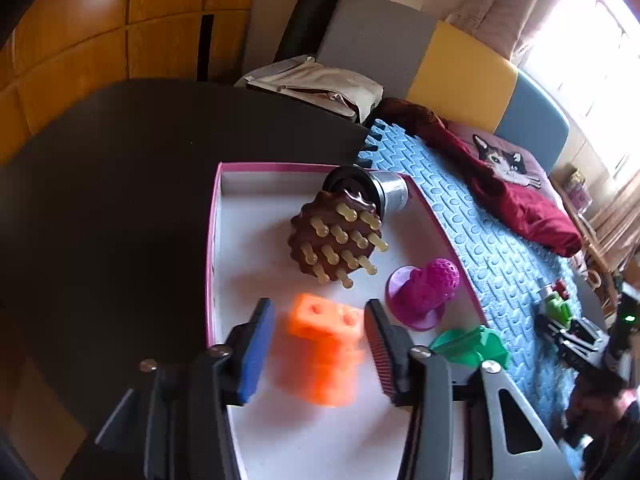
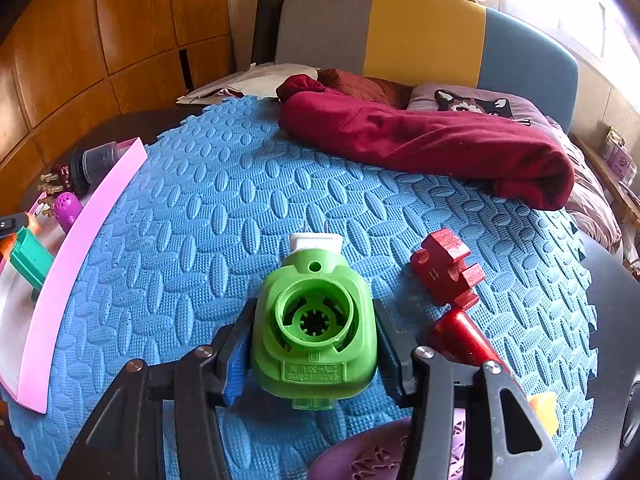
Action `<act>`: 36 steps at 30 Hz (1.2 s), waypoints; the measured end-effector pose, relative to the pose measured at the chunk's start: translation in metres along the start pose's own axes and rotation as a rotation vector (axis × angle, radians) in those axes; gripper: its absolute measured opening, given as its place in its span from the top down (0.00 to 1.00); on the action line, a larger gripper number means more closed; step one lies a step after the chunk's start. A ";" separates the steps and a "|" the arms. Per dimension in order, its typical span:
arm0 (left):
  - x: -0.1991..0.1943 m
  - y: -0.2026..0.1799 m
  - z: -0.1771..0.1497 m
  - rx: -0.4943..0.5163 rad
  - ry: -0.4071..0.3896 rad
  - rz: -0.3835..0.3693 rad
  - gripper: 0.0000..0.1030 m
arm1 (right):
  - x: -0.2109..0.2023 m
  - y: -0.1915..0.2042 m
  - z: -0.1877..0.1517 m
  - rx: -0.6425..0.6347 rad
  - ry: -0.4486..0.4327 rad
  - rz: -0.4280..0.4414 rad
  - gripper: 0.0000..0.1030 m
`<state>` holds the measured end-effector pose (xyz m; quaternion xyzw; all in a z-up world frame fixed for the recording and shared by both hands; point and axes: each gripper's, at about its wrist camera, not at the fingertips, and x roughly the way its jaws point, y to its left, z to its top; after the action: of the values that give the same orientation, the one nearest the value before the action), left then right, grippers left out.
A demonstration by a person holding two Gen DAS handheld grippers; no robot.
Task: Organize rigid objects
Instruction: 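Open the left gripper to release the orange blocks in the tray, then carry the green toy toward the tray with the right gripper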
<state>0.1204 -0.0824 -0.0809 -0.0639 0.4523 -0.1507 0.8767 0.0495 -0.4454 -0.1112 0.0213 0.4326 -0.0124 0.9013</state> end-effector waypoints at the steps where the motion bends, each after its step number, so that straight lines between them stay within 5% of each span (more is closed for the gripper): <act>1: 0.000 0.001 0.000 0.002 -0.001 0.002 0.51 | 0.000 0.000 0.000 0.000 0.000 0.000 0.49; 13: -0.039 -0.004 -0.019 0.087 -0.075 0.104 0.43 | 0.000 0.001 0.000 -0.005 0.000 -0.006 0.49; 26: -0.082 -0.033 -0.023 0.173 -0.179 0.085 0.34 | 0.000 0.004 -0.001 -0.010 0.002 -0.030 0.49; 36: -0.084 -0.025 -0.033 0.167 -0.165 0.074 0.32 | -0.002 0.015 -0.001 -0.033 -0.002 -0.093 0.49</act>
<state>0.0427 -0.0784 -0.0282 0.0140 0.3662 -0.1499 0.9183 0.0481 -0.4300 -0.1105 -0.0138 0.4323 -0.0474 0.9004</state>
